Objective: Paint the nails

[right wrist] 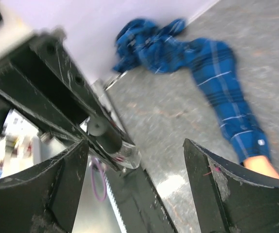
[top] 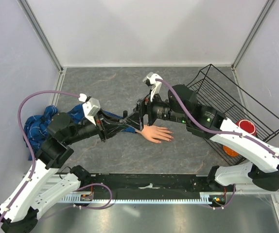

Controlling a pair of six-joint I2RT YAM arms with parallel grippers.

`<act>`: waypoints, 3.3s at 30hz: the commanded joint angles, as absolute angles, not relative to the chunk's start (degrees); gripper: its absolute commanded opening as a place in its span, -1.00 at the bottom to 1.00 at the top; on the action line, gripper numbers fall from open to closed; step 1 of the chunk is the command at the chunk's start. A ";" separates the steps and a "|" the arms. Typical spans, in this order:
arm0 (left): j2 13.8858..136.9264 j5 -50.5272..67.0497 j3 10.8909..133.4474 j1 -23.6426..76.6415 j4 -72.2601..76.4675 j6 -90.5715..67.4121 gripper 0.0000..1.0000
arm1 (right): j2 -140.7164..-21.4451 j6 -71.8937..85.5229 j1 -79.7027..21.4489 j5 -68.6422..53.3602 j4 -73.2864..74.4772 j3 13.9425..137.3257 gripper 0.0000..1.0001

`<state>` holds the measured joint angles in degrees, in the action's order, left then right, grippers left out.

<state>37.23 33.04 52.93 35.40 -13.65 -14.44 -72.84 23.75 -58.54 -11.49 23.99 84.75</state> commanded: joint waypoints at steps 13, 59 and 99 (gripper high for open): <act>35.95 24.08 50.45 35.60 -13.89 -13.18 -0.97 | -82.35 22.86 -70.57 20.29 32.96 100.28 0.16; 36.48 37.10 54.40 35.60 -13.71 -13.10 -0.96 | -71.45 20.39 -63.81 4.82 30.06 93.42 0.64; 36.83 59.21 54.22 35.60 2.24 -23.32 -0.97 | -69.18 17.58 -61.53 -36.42 7.19 77.34 -0.14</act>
<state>38.76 68.90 48.75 35.33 10.11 -35.16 -70.30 14.87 -63.13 -43.20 5.37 78.08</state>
